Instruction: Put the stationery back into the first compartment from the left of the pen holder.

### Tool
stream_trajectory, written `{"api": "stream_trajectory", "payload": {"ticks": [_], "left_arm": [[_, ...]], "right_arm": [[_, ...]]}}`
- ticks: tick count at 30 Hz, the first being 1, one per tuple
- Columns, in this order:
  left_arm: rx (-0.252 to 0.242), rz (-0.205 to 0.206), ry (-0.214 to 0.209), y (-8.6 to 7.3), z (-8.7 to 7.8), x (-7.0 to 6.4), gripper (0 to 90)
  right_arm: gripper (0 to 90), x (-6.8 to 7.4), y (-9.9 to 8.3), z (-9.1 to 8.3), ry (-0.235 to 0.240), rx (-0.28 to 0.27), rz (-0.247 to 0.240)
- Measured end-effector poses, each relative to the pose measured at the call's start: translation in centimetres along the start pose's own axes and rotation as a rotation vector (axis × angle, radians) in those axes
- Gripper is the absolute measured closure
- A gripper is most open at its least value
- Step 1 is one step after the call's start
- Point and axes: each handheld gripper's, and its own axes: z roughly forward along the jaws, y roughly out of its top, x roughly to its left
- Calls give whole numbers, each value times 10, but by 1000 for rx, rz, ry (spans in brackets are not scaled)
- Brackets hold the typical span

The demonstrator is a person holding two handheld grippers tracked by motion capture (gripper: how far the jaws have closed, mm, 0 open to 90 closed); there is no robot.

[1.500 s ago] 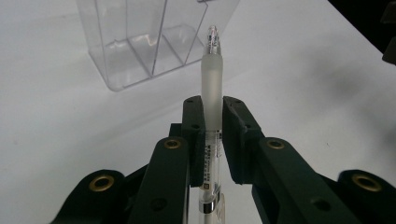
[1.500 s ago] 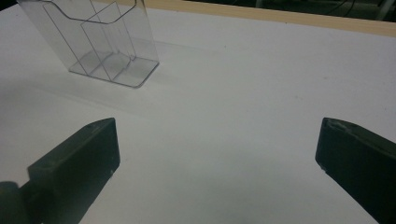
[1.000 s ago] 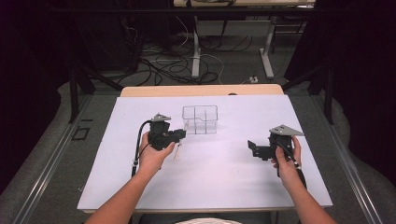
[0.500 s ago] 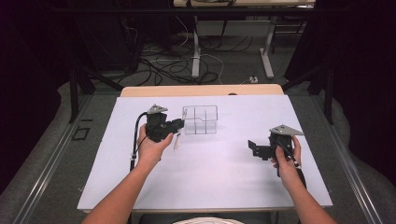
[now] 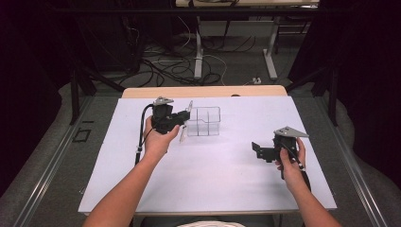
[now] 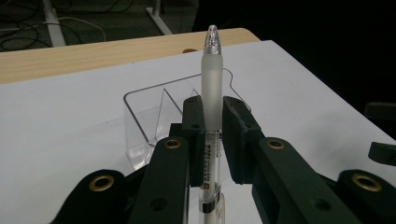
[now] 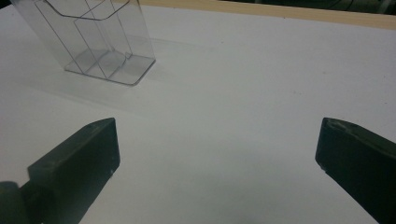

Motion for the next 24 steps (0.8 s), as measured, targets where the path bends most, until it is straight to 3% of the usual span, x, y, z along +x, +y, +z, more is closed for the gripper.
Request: {"api": "stream_trajectory", "payload": {"ticks": [7,20,24], "left_arm": [[-8,27,6,8,2,1,797],[-42,2,17,26,7,8,796],[-41,16,31,32,8,9,796]], "right_arm": [[0,3,3,-4,-3,-14,-7],[0,4,2,-3,-3,-14,-14],[0,4,2,-3,-7,-12,-12]]}}
